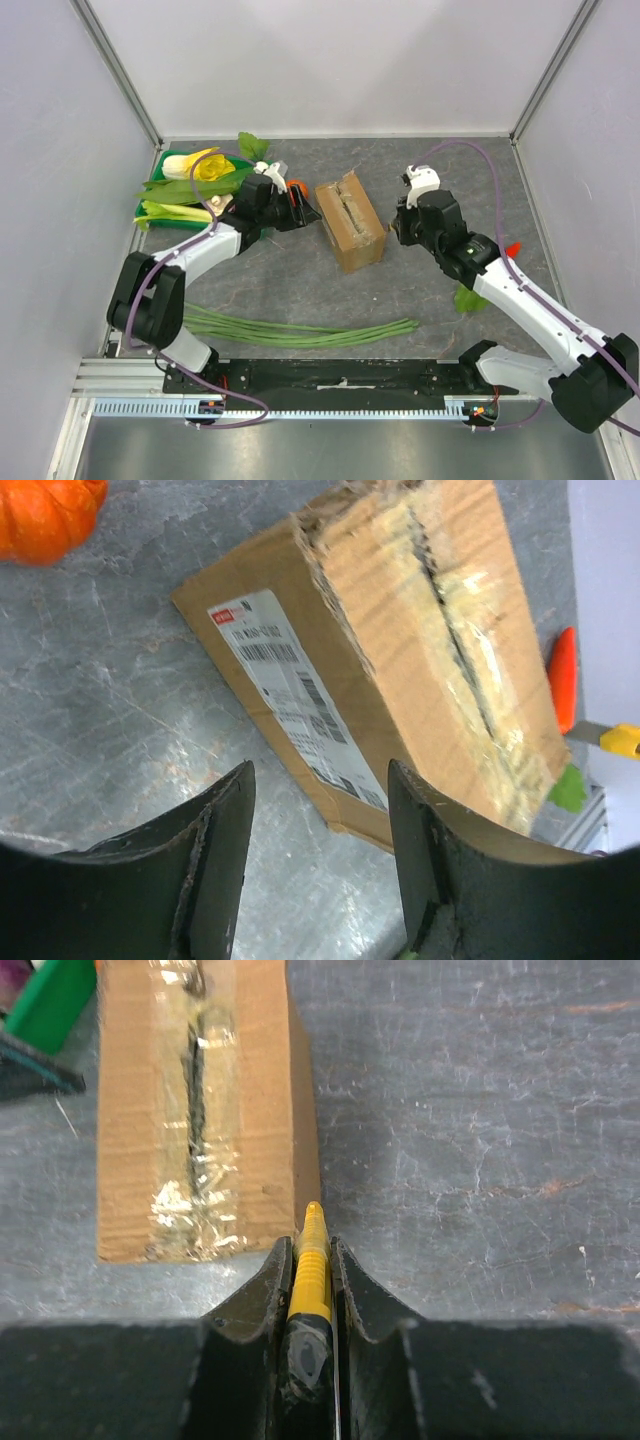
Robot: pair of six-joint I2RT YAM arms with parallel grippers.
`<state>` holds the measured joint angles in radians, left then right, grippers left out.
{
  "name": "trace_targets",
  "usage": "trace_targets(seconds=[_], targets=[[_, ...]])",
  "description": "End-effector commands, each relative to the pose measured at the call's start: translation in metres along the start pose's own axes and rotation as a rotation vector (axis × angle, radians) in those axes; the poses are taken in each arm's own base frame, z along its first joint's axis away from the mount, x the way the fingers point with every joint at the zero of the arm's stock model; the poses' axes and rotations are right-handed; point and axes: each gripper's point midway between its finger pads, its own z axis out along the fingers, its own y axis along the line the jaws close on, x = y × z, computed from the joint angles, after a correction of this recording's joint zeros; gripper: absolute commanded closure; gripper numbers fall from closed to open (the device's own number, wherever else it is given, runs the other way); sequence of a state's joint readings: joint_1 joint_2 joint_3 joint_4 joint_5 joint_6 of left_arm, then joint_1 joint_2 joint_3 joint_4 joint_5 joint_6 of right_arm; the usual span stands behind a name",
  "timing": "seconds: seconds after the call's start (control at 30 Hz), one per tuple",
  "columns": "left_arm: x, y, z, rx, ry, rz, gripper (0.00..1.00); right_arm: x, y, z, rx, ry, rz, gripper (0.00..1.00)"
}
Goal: Unpack the express box
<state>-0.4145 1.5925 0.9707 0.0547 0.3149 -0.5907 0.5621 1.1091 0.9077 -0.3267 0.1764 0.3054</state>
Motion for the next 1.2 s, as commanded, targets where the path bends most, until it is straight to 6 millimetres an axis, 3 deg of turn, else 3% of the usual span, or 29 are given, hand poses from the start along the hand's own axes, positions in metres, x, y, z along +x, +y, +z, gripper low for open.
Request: trace_targets(seconds=[0.0,0.17,0.43,0.6,0.8,1.0,1.17], targets=[[-0.012,-0.029,-0.032,0.068,-0.059,-0.077,0.37,-0.054,0.010,-0.020,0.006,-0.125,0.106,1.00],[0.009,-0.050,-0.039,0.157,0.014,-0.158,0.36,-0.051,0.041,-0.012,-0.080,-0.075,0.136,1.00],[0.040,-0.061,-0.023,0.181,0.156,-0.313,0.37,-0.032,0.078,0.004,-0.119,-0.004,0.119,1.00],[0.052,-0.050,-0.014,0.118,0.212,-0.348,0.37,-0.023,0.082,0.010,-0.066,0.008,0.079,1.00],[0.068,-0.037,-0.008,0.057,0.277,-0.368,0.39,-0.034,0.084,0.005,-0.039,-0.032,0.053,1.00],[0.072,-0.032,-0.008,0.030,0.288,-0.363,0.44,-0.047,0.081,0.002,-0.007,-0.071,0.048,1.00],[0.073,-0.031,-0.008,0.027,0.291,-0.362,0.44,-0.042,0.082,0.010,0.007,-0.061,0.033,1.00]])
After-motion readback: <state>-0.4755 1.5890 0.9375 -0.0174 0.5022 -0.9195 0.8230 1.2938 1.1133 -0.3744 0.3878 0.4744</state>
